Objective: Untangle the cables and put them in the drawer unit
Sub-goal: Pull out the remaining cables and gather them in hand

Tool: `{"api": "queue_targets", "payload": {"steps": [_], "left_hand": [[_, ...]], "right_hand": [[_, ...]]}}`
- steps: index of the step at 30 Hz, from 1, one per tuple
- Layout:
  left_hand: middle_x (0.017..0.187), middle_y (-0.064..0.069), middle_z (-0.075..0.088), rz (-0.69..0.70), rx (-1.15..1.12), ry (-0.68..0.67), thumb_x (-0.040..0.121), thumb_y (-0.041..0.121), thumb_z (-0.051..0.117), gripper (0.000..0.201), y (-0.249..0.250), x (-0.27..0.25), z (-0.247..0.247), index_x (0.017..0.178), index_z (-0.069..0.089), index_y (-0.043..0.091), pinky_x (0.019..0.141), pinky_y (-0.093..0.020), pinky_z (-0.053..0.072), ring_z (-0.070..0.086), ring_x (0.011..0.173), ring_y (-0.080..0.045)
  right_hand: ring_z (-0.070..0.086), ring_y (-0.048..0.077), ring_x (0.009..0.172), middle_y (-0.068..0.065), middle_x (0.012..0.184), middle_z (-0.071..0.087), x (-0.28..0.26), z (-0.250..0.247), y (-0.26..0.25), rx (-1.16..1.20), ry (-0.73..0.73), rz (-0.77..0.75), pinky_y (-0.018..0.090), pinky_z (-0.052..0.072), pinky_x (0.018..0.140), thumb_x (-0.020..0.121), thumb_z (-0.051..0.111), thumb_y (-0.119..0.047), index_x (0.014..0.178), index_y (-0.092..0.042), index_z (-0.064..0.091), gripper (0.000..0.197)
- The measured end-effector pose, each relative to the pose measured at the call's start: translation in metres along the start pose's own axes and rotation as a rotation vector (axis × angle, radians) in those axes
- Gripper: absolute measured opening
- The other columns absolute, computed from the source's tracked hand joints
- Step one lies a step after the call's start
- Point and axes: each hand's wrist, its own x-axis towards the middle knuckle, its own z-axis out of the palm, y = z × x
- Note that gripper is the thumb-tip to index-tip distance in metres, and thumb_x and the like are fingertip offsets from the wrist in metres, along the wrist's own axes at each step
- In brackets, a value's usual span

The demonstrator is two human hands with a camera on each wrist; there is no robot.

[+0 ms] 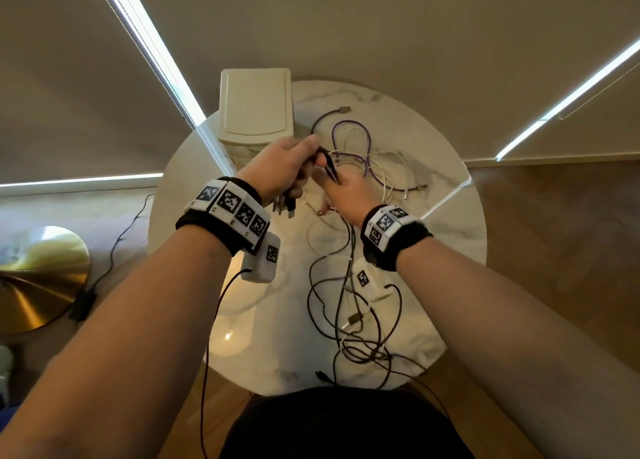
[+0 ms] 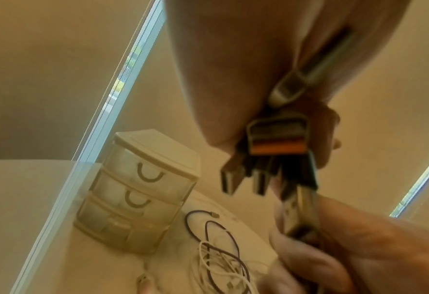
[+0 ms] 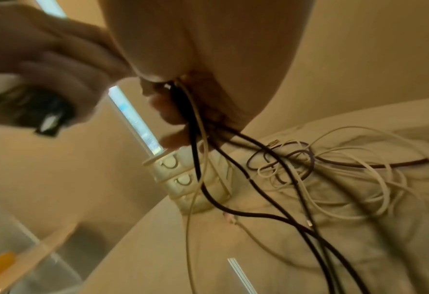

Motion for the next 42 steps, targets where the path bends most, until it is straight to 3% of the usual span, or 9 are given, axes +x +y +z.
{"api": "queue_targets", "payload": {"steps": [2,6,12,17,25,28,33,37,42], "left_hand": [[0.056,0.005,0.038,0.043,-0.103,0.064,0.112,0.036,0.039,0.041,-0.007,0.005,-0.002,0.092,0.063,0.01,0.044,-0.024,0.035,0.031,0.047,-0.012],[0.06,0.005,0.042,0.123,-0.341,0.207,0.112,0.035,0.04,0.041,-0.006,0.014,-0.011,0.104,0.067,0.005,0.048,-0.027,0.036,0.035,0.051,-0.012],[0.06,0.006,0.044,0.148,-0.295,0.243,0.113,0.032,0.038,0.042,-0.008,0.02,-0.004,0.103,0.067,0.003,0.049,-0.026,0.036,0.037,0.05,-0.01],[0.062,0.004,0.045,0.147,-0.346,0.292,0.113,0.031,0.038,0.042,-0.012,0.023,-0.003,0.108,0.066,-0.001,0.047,-0.023,0.037,0.038,0.05,-0.009],[0.061,0.007,0.047,0.2,-0.398,0.439,0.112,0.033,0.043,0.042,-0.007,0.028,-0.02,0.106,0.07,0.002,0.048,-0.025,0.037,0.04,0.049,-0.008],[0.06,0.008,0.046,0.195,-0.341,0.436,0.111,0.034,0.043,0.043,-0.007,0.028,-0.017,0.113,0.069,0.001,0.048,-0.025,0.038,0.042,0.049,-0.007],[0.062,0.006,0.047,0.096,0.086,0.352,0.109,0.045,0.042,0.04,-0.032,0.025,-0.017,0.106,0.072,0.018,0.06,-0.038,0.046,0.046,0.053,-0.014],[0.064,0.002,0.047,0.053,0.189,0.38,0.11,0.044,0.041,0.044,-0.043,0.017,-0.025,0.09,0.068,0.015,0.055,-0.035,0.043,0.043,0.05,-0.015],[0.062,0.005,0.044,-0.027,0.02,0.337,0.108,0.049,0.042,0.044,-0.047,0.0,-0.031,0.08,0.053,0.017,0.049,-0.029,0.039,0.038,0.051,-0.013]], "right_hand": [[0.056,0.011,0.049,0.005,0.061,0.058,-0.008,0.007,0.011,-0.072,0.0,0.029,0.027,0.045,0.058,0.1,0.053,-0.052,0.078,-0.01,0.055,0.048],[0.05,0.017,0.058,0.002,0.066,0.052,-0.029,0.024,0.055,-0.089,-0.058,0.122,0.034,0.044,0.064,0.101,0.05,-0.054,0.083,-0.012,0.057,0.047],[0.052,0.011,0.059,-0.008,0.066,0.055,-0.061,0.054,0.086,0.01,-0.211,0.243,0.035,0.048,0.07,0.102,0.048,-0.052,0.089,-0.028,0.059,0.03],[0.068,0.019,0.061,0.011,0.067,0.071,-0.085,0.06,0.1,-0.157,-0.392,0.205,0.035,0.052,0.078,0.1,0.053,-0.05,0.082,-0.016,0.055,0.039],[0.057,0.015,0.055,-0.003,0.067,0.055,-0.094,0.064,0.101,0.002,-0.24,0.301,0.02,0.051,0.054,0.098,0.059,-0.05,0.083,-0.02,0.06,0.034],[0.059,0.014,0.057,-0.001,0.076,0.06,-0.095,0.068,0.097,-0.064,-0.305,0.302,0.015,0.047,0.048,0.094,0.06,-0.059,0.1,-0.015,0.061,0.044],[0.062,0.027,0.12,0.009,0.132,0.064,-0.067,0.059,0.085,-0.15,-0.293,0.177,0.037,0.048,0.103,0.095,0.048,-0.064,0.137,-0.015,0.053,0.066],[0.063,0.027,0.117,0.01,0.124,0.07,-0.019,0.041,0.085,-0.218,-0.105,0.179,0.035,0.046,0.1,0.106,0.026,-0.056,0.13,-0.016,0.064,0.06],[0.06,0.037,0.116,0.016,0.127,0.063,0.049,0.048,0.092,-0.567,-0.076,0.103,0.042,0.049,0.097,0.104,0.044,-0.018,0.13,-0.011,0.059,0.031]]}}
